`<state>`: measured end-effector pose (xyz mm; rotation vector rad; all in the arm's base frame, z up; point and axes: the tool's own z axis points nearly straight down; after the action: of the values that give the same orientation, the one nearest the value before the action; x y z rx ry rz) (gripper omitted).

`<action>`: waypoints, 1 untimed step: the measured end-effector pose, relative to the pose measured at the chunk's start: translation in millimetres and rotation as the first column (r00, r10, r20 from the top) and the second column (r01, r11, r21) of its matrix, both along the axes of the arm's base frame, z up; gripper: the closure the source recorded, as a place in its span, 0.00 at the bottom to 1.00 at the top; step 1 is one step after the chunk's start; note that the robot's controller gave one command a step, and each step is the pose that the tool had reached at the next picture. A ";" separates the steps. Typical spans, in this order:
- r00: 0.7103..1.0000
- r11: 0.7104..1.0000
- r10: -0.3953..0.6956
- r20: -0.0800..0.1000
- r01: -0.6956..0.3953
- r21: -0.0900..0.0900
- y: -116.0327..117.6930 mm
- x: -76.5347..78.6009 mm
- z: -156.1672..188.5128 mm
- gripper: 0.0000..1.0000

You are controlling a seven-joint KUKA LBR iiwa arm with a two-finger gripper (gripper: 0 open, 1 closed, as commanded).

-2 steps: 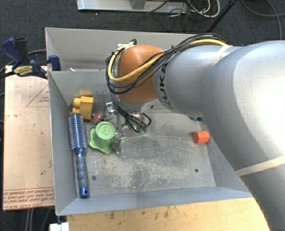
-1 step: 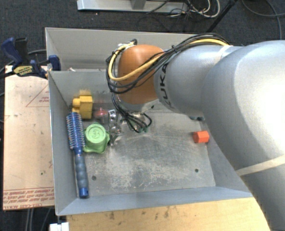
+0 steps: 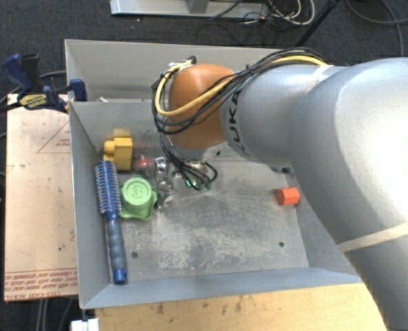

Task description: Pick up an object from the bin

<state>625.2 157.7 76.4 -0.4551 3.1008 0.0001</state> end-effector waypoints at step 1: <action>0.992 0.992 0.127 -0.007 -0.127 0.000 59.5 -35.7 6.8 0.00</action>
Offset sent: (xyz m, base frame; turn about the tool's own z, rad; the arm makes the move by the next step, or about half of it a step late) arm -0.0356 0.0580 0.0066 -0.1265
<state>589.5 217.3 83.2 -0.6534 3.0720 0.0010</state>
